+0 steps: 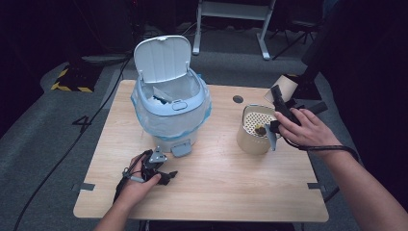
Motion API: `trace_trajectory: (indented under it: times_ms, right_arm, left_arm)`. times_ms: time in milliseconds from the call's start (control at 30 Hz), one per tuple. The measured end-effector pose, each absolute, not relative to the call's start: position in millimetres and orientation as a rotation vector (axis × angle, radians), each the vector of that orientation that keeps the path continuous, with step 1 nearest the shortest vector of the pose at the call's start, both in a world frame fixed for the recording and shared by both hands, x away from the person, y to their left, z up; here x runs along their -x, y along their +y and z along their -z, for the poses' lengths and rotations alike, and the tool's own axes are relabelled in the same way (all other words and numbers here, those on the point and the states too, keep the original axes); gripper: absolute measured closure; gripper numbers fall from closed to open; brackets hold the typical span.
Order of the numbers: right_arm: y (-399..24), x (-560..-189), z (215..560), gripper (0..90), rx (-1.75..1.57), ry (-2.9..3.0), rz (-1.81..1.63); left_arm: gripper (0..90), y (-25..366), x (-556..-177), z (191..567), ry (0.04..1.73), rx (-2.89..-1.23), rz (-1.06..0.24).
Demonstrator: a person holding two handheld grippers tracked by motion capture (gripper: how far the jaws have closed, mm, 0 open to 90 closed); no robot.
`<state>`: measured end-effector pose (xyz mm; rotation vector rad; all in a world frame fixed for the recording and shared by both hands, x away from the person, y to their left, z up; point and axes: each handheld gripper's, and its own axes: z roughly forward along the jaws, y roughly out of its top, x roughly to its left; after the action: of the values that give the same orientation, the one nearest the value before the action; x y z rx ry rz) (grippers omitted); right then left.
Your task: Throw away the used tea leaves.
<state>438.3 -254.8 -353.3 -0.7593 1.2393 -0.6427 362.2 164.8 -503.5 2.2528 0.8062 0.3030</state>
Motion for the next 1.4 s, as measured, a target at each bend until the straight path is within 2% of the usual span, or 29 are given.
trace_trajectory:
  times_ms: [333, 833, 933, 1267, 1400]
  right_arm:
    - [-260.8, -438.1, 344.5, 28.3, 0.692, 1.3, 0.566]
    - [-279.0, -451.4, 315.0, 27.5, 0.107, 1.839, -0.147]
    - [-286.1, -455.1, 312.6, 27.5, -0.093, 1.948, -0.369]
    - [-308.9, -461.5, 302.2, 27.5, -0.541, 2.089, -0.904]
    - [-315.3, -462.8, 300.0, 27.5, -0.614, 2.115, -1.01]
  left_arm:
    - [21.8, 164.8, -362.3, 503.5, 0.807, -2.252, -0.305]
    - [21.7, 165.0, -362.5, 503.4, 0.805, -2.254, -0.305]
    - [21.7, 164.9, -362.4, 503.4, 0.806, -2.254, -0.304]
    - [21.7, 164.9, -362.4, 503.4, 0.805, -2.254, -0.305]
    - [21.7, 164.9, -362.4, 503.4, 0.806, -2.254, -0.304]
